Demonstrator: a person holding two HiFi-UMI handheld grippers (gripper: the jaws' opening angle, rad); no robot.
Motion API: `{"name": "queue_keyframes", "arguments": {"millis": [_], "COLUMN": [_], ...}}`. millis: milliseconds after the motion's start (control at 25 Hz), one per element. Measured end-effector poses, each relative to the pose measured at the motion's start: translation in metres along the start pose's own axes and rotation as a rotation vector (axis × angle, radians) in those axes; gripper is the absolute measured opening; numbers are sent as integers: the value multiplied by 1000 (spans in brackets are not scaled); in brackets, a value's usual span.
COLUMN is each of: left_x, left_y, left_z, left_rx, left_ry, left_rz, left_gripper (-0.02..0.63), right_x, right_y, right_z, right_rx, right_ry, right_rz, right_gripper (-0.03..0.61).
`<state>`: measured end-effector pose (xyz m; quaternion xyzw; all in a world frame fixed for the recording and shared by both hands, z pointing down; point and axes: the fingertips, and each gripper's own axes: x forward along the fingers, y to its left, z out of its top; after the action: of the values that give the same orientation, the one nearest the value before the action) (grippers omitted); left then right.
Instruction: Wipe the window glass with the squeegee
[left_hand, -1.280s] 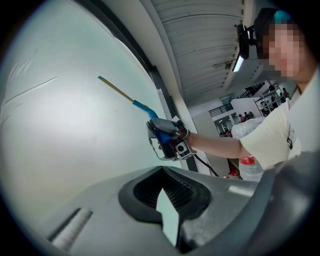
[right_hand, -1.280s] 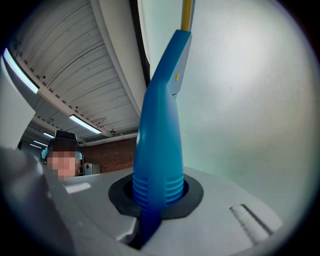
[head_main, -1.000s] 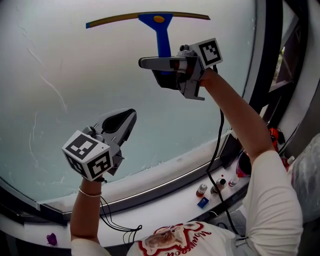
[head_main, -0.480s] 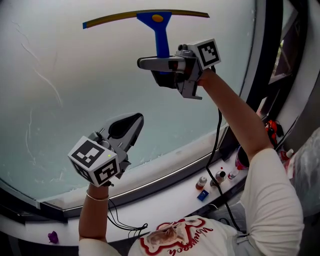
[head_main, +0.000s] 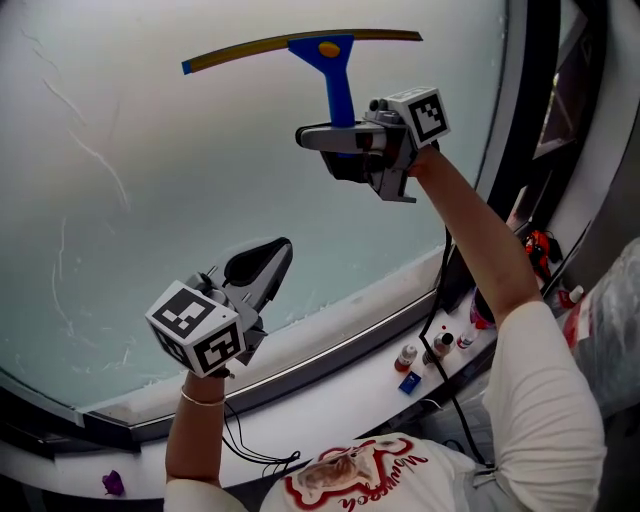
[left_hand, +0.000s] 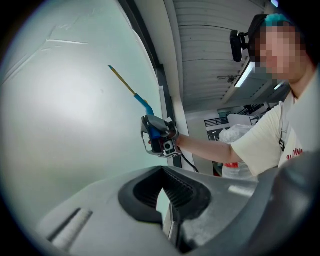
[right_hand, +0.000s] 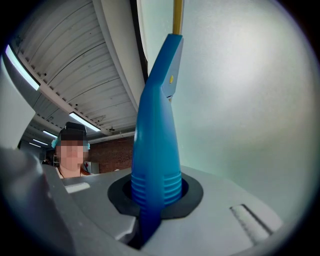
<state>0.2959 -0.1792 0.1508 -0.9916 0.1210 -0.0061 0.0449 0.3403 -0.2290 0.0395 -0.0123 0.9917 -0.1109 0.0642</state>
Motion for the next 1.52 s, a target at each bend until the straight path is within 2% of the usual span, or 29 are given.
{"name": "queue_keyframes", "arguments": {"millis": [160,480,680,1040,1280,1520], "left_x": [-4,-13,-1,16,40,59], "left_y": [-1,-3,0,-4,-8,-4], "left_z": [1,-14,-12,2,-12,-14], "left_rx": [-6,-49,-45,-92,-114,-103], "left_ry": [-7,6,6,-98,-93,-105], "left_rz": [-28,-62,-20,67,90,135], "left_gripper": [0,0,0,0,0,0], "right_x": [-6,-6,-10,-13,-14,-11], "right_y": [-6,-12,-15,-20,-24,-26], "right_z": [-10,-24,-29,-43,-63,-77], "right_rx": [17,26,16,1,-4,15], "right_ry": [-9,-46,-20,-8,-31,-33], "right_rz": [-23,-10,5,-2,8,39], "right_gripper": [44,48,51,52,54,58]}}
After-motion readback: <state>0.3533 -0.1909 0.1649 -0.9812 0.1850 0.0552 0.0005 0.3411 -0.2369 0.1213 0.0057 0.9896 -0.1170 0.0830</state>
